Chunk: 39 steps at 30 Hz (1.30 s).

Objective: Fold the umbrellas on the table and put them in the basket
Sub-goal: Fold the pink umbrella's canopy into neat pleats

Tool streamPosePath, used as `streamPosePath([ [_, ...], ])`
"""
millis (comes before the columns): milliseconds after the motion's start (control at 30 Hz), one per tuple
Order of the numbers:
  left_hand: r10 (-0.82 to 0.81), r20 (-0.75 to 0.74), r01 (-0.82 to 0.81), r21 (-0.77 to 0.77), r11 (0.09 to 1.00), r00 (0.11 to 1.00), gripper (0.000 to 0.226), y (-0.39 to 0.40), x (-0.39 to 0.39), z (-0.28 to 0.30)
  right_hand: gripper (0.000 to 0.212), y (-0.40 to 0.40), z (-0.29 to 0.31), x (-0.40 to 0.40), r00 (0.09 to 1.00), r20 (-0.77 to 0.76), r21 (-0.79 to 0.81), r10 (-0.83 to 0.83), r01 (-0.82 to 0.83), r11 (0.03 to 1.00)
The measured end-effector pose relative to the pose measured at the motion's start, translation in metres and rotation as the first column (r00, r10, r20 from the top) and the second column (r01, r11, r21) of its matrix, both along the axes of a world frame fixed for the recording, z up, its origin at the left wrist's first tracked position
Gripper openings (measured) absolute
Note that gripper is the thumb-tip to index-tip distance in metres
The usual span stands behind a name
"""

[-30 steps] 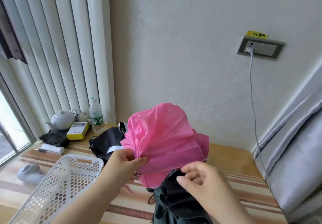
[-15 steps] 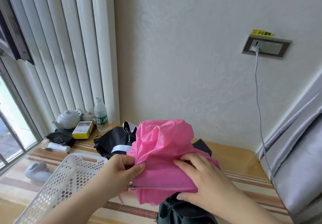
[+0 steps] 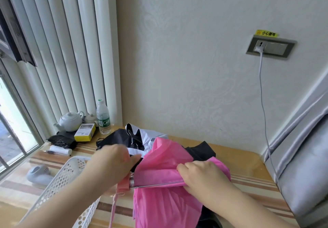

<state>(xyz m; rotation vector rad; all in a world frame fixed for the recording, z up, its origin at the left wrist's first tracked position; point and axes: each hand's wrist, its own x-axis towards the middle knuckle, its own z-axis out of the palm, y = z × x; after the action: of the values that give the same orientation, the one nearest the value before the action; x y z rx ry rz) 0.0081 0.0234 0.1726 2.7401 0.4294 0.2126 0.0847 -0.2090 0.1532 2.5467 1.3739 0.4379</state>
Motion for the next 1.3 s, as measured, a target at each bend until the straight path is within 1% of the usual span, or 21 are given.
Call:
streamPosePath([
  [33,-0.078,0.199,0.056,0.115,0.992,0.977,0.040,0.000,-0.002,0.005,0.047,0.000,0.002,0.002,1.000,-0.008,-0.011,-0.014,0.014,1.000],
  [67,-0.231,0.343,0.181,0.171,0.969,0.911,0.038,-0.002,-0.005,0.012,0.048,-0.001,0.005,0.005,1.000,-0.014,-0.014,-0.020,0.020,1.000],
  [100,-0.397,0.308,0.354,0.187,0.916,0.864,0.045,-0.009,-0.009,0.020,0.049,-0.001,0.007,0.006,1.000,-0.022,-0.015,-0.021,0.021,1.000],
  [133,-0.516,0.180,0.491,0.167,0.855,0.838,0.054,-0.017,-0.010,0.023,0.050,-0.001,0.011,0.005,0.999,-0.047,-0.026,-0.027,0.026,0.999],
  [167,-0.564,0.023,0.554,0.156,0.818,0.826,0.058,-0.026,-0.009,0.023,0.051,-0.001,0.014,0.004,0.997,-0.075,-0.040,-0.030,0.027,0.999],
  [200,-0.564,-0.140,0.581,0.197,0.790,0.814,0.055,-0.034,-0.005,0.019,0.051,-0.001,0.013,0.006,0.994,-0.101,-0.045,-0.033,0.028,0.999],
  [233,-0.549,-0.237,0.597,0.272,0.755,0.802,0.047,-0.039,0.001,0.014,0.051,0.000,0.017,0.006,0.992,-0.120,-0.059,-0.041,0.034,0.998],
  [267,-0.516,-0.294,0.592,0.321,0.739,0.804,0.037,-0.041,0.007,0.012,0.049,0.002,0.022,0.003,0.993,-0.116,-0.085,-0.036,0.026,0.996],
  [300,-0.474,-0.340,0.575,0.338,0.745,0.813,0.031,-0.041,0.012,0.011,0.044,0.002,0.026,0.001,0.995,-0.097,-0.105,-0.014,0.004,0.994],
  [367,-0.420,-0.420,0.564,0.320,0.761,0.805,0.025,-0.036,0.018,0.008,0.030,-0.001,0.032,0.001,0.995,-0.096,-0.072,0.009,-0.016,0.997],
  [433,-0.442,-0.450,0.592,0.276,0.757,0.776,0.024,-0.034,0.018,0.008,0.025,-0.003,0.036,0.001,0.971,-0.233,-0.097,-0.046,0.024,0.995],
  [533,-0.478,-0.451,0.621,0.252,0.742,0.754,0.021,-0.035,0.020,0.010,0.024,-0.010,0.039,0.003,0.940,-0.332,-0.069,-0.078,0.058,0.996],
  [633,-0.483,-0.457,0.613,0.192,0.767,0.747,0.014,-0.031,0.021,0.015,0.025,-0.018,0.051,0.007,0.873,-0.459,-0.140,-0.166,0.114,0.984],
  [700,-0.492,-0.461,0.614,0.160,0.773,0.739,0.011,-0.027,0.021,0.021,0.020,-0.021,0.056,0.009,0.832,-0.531,-0.125,-0.162,0.112,0.986],
  [767,-0.521,-0.471,0.629,0.099,0.771,0.712,0.012,-0.025,0.021,0.029,0.017,-0.021,0.059,0.011,0.800,-0.582,-0.103,-0.144,0.104,0.989],
  [833,-0.563,-0.481,0.636,-0.016,0.772,0.672,0.016,-0.023,0.023,0.037,0.016,-0.018,0.063,0.014,0.753,-0.638,-0.114,-0.161,0.115,0.987],
  [933,-0.597,-0.521,0.596,-0.194,0.779,0.610,0.018,-0.019,0.027,0.046,0.019,-0.016,0.073,0.016,0.664,-0.725,-0.146,-0.185,0.114,0.983],
  [1000,-0.608,-0.539,0.575,-0.255,0.777,0.582,0.015,-0.018,0.029,0.049,0.023,-0.015,0.081,0.016,0.623,-0.760,-0.156,-0.185,0.101,0.983],
  [1100,-0.611,-0.545,0.552,-0.293,0.781,0.575,0.017,-0.018,0.032,0.051,0.027,-0.014,0.091,0.016,0.577,-0.790,-0.170,-0.204,0.113,0.979],
  [1233,-0.609,-0.547,0.558,-0.282,0.780,0.575,0.016,-0.015,0.032,0.048,0.027,-0.012,0.091,0.014,0.573,-0.783,-0.209,-0.243,0.125,0.970],
  [1300,-0.605,-0.540,0.579,-0.244,0.778,0.585,0.017,-0.016,0.031,0.046,0.023,-0.013,0.089,0.014,0.558,-0.783,-0.241,-0.276,0.137,0.961],
])
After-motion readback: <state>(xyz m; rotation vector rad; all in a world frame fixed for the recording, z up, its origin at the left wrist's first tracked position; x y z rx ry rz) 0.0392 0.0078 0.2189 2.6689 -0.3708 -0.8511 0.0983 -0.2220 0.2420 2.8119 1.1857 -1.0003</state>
